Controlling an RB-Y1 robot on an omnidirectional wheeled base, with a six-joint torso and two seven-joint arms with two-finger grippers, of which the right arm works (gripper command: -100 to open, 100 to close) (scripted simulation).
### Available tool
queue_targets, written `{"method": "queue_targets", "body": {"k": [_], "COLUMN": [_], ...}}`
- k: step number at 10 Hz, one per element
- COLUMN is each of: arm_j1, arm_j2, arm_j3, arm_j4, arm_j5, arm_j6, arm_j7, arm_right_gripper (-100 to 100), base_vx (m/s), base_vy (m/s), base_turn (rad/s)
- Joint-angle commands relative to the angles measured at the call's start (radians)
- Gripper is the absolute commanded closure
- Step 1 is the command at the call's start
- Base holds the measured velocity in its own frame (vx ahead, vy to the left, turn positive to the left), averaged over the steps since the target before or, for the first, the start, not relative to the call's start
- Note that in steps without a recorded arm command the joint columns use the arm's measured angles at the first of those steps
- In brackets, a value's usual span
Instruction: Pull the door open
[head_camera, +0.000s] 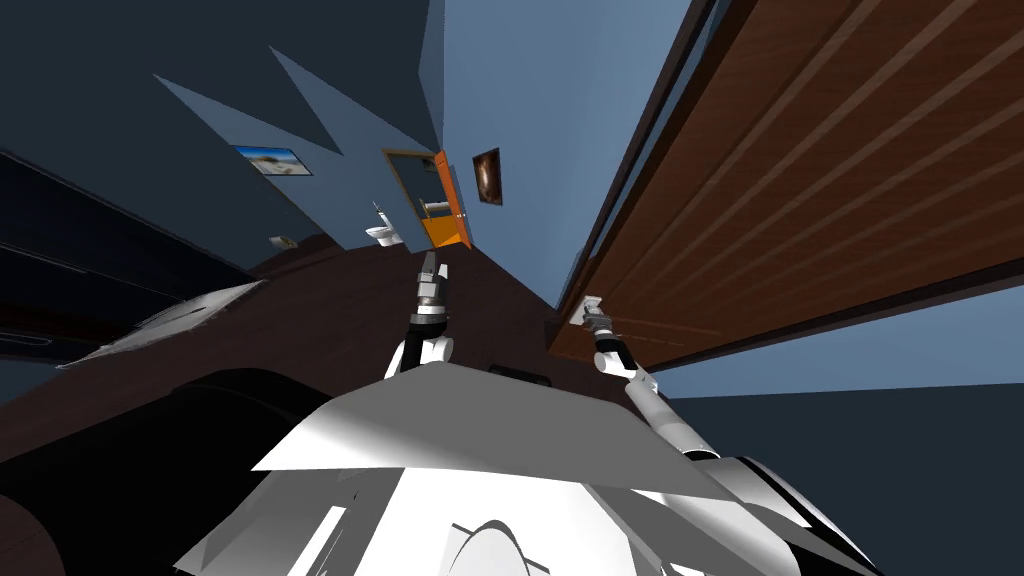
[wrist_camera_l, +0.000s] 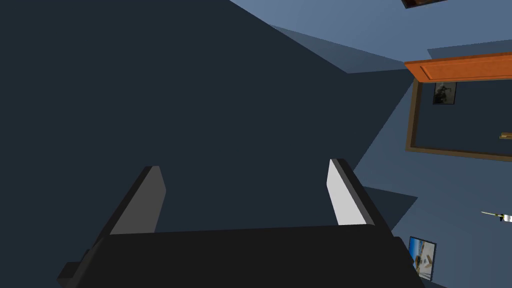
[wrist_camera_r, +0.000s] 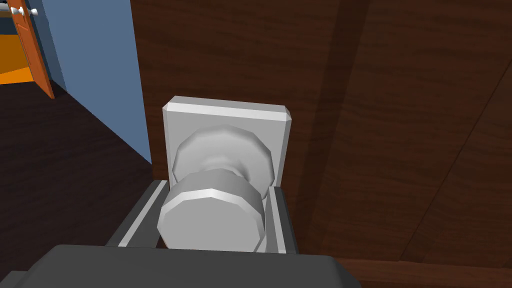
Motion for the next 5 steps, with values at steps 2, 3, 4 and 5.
{"method": "queue_targets", "body": {"k": [2,3,4,5], "arm_j1": [0.013,0.017,0.021,0.016], "arm_j2": [-0.034,-0.044,-0.053,-0.045], "arm_j3": [0.040,0.051,0.061,0.056], "arm_j4": [-0.022,-0.028,-0.034,-0.029], "arm_j5": [0.005,0.006,0.007,0.007], "arm_j6": [-0.017,-0.022,-0.026,-0.022], "arm_j7": [-0.037,-0.047,-0.057,-0.049], "arm_right_gripper": [100,100,100,100], "base_vx": [-0.193,-0.207,-0.216,-0.095], "base_vy": [-0.142,-0.089,-0.067,-0.027], "base_turn": [0.133,0.097,0.069,0.022]}}
